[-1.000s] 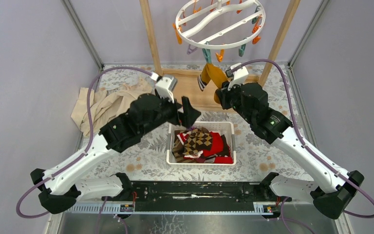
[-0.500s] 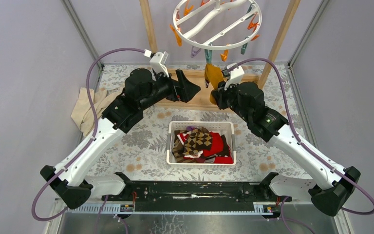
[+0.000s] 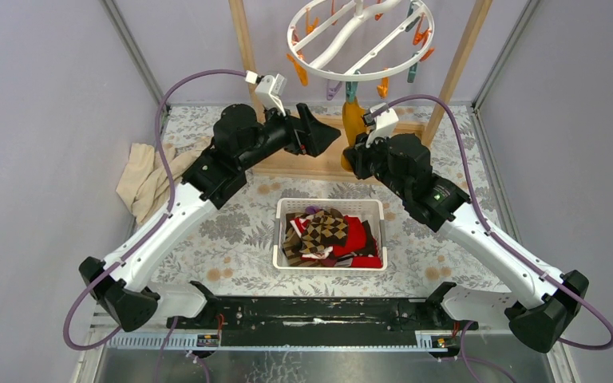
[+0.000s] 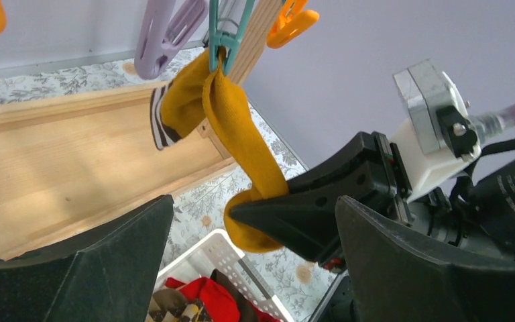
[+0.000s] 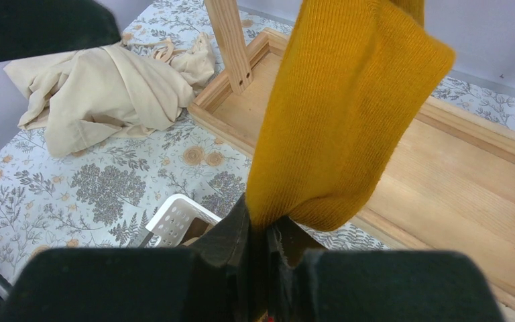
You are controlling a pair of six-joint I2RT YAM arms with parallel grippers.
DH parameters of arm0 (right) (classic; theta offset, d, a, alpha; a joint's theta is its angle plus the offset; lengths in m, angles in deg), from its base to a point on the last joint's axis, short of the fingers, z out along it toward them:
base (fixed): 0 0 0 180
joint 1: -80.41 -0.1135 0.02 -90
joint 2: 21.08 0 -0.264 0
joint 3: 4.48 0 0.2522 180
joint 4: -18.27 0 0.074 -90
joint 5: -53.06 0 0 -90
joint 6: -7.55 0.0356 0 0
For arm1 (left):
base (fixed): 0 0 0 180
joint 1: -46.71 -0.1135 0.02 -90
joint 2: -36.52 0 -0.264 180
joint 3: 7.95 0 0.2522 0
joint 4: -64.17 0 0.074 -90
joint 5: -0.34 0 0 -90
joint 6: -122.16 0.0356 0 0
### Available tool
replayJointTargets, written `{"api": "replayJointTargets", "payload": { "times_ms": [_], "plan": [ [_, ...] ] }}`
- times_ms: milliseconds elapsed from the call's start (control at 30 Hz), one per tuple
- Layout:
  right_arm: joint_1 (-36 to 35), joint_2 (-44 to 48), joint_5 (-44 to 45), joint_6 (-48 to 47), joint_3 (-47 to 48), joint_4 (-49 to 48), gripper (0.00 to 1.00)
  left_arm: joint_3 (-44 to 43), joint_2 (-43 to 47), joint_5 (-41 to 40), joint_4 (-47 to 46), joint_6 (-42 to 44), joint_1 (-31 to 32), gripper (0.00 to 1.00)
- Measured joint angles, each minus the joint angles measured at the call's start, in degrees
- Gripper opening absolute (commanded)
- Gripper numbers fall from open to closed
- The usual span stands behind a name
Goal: Remove the socks clipped to the hanger
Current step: Remove the sock from the hanger.
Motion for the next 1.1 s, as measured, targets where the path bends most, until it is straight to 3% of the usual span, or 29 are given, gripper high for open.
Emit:
{"api": "replayJointTargets", "payload": {
  "times_ms": [433, 767, 867, 1033, 1100],
  "plan": [
    [0.0, 0.0, -0.37, 0.24, 0.0, 0.0, 0.0, -5.86, -8.37, 1.64, -6.4, 0.46, -0.57, 0.92],
    [0.0, 0.0, -0.35, 0.24, 0.0, 0.02, 0.0, -9.05, -13.79, 1.57, -8.2, 1.92, -1.22, 0.79],
    [0.0, 0.02, -0.35, 0.24, 0.0, 0.0, 0.0, -10.19, -15.12, 1.57, -8.17, 2.43, -1.27, 0.71],
    [0.0, 0.09, -0.33, 0.22, 0.0, 0.02, 0.0, -12.48, -16.76, 1.57, -8.24, 3.17, -1.51, 0.46],
    [0.0, 0.17, -0.33, 0.22, 0.0, 0.02, 0.0, -13.16, -17.07, 1.6, -8.07, 3.58, -1.7, 0.42]
  ]
}}
